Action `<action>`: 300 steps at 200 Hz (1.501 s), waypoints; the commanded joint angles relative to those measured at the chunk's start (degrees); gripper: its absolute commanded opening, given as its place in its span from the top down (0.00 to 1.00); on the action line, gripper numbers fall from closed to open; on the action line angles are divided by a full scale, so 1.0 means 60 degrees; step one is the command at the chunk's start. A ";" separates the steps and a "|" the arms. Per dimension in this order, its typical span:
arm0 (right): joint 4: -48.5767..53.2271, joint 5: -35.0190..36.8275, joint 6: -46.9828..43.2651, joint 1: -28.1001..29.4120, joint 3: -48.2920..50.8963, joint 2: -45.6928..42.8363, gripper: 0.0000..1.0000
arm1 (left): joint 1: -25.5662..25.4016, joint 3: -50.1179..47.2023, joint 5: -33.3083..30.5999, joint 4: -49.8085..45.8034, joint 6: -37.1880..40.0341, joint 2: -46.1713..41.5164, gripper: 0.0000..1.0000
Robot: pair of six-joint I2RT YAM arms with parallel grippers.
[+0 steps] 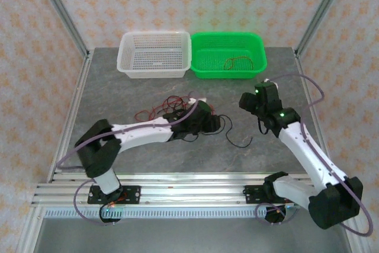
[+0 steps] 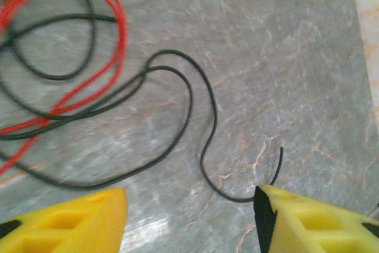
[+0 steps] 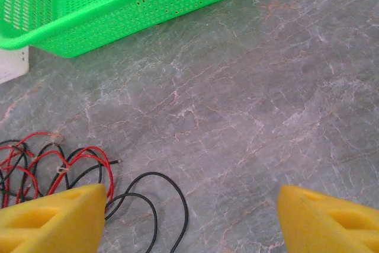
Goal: Untangle the cables
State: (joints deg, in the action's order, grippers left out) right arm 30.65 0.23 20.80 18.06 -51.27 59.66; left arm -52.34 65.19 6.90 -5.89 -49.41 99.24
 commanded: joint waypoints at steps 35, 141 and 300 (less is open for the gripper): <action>-0.0239 0.0289 0.0851 -0.0030 0.0512 -0.0947 0.27 | -0.0120 0.3344 -0.1118 -0.2435 0.1889 0.3018 0.40; -0.0145 0.0006 0.1088 -0.0024 0.0897 -0.1330 0.30 | -0.0110 0.6148 -0.2012 -0.4279 0.3341 0.5563 0.56; -0.2634 -0.2777 0.2907 -0.0026 0.2965 -0.1974 0.38 | -0.0175 0.5572 -0.2118 -0.3770 0.3503 0.1438 1.00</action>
State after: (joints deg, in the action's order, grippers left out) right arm 19.14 -12.88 33.87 17.69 -37.10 47.42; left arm -52.80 97.32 -3.79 -30.17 -29.43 119.26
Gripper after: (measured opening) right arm 0.633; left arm 0.044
